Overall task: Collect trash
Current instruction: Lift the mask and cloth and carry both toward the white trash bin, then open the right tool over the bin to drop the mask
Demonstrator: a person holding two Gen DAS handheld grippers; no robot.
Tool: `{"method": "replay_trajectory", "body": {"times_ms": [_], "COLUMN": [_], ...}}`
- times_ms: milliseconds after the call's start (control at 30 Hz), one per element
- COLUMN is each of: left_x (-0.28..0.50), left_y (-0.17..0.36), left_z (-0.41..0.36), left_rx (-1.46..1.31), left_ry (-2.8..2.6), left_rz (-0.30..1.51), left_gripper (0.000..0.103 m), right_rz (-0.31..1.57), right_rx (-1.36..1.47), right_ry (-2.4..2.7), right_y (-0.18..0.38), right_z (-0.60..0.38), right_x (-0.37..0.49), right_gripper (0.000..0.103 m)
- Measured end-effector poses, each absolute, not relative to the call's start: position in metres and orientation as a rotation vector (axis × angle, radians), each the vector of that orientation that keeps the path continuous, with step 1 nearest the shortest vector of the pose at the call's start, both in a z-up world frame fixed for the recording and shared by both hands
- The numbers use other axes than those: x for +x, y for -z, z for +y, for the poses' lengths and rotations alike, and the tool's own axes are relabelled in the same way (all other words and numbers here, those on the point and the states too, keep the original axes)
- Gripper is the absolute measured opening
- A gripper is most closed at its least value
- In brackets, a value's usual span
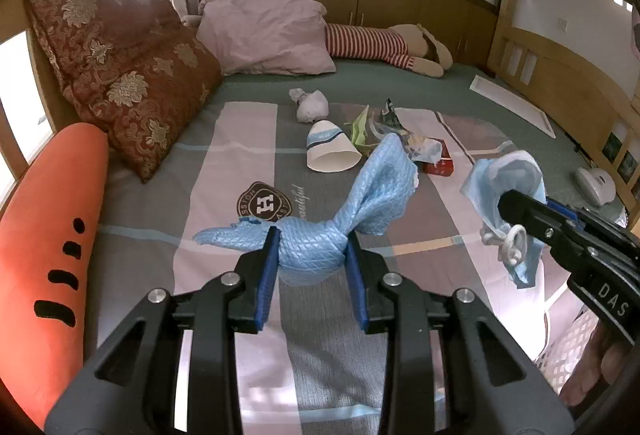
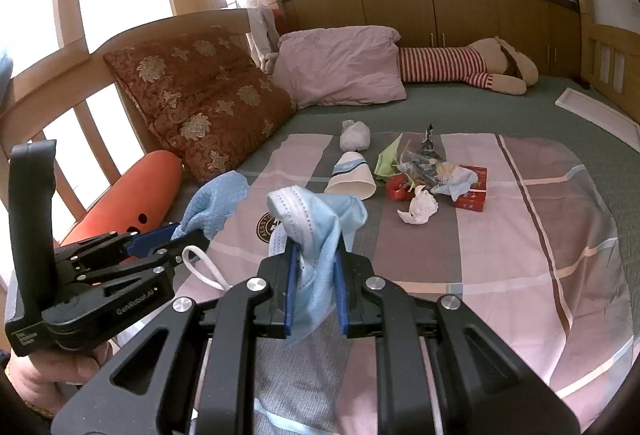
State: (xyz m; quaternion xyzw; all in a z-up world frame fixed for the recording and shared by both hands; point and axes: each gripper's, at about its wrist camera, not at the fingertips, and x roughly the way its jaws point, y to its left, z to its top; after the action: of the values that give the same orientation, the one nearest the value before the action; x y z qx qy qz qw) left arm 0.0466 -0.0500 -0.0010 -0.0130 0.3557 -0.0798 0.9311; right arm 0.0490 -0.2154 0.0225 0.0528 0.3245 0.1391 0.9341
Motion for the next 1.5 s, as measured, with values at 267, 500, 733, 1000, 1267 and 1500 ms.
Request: {"method": "replay_trajectory", "body": {"times_ms": [267,500,733,1000,1267,1500], "left_x": [0.046,0.051,0.053,0.045,0.045,0.048], "left_y": [0.0,0.004,0.003,-0.004,0.002,0.005], "left_z": [-0.051,-0.049,-0.049,-0.053,-0.064,-0.064], "left_rx": [-0.026,-0.029,-0.047,-0.048,-0.017,-0.026], "left_ry": [0.165,0.168,0.186,0.226,0.241,0.235], "left_rz": [0.729,0.738,0.751,0.74,0.753,0.754], "left_gripper": [0.032,0.032,0.032,0.032,0.032,0.032], "right_rz": [0.662,0.621,0.503,0.665,0.744,0.504], "right_rx": [0.107,0.121,0.095,0.103,0.252,0.211], "right_ry": [-0.285,-0.257,-0.06,0.301,0.504,0.323], "right_y": [-0.023,-0.038,-0.082,-0.043,0.003,-0.055], "right_z": [-0.215,-0.238,-0.324,-0.452,-0.503,-0.428], "right_x": [0.049,0.04,-0.03,-0.148,-0.189,-0.115], "right_gripper": [0.017,0.017,0.017,0.017,0.079,0.091]}}
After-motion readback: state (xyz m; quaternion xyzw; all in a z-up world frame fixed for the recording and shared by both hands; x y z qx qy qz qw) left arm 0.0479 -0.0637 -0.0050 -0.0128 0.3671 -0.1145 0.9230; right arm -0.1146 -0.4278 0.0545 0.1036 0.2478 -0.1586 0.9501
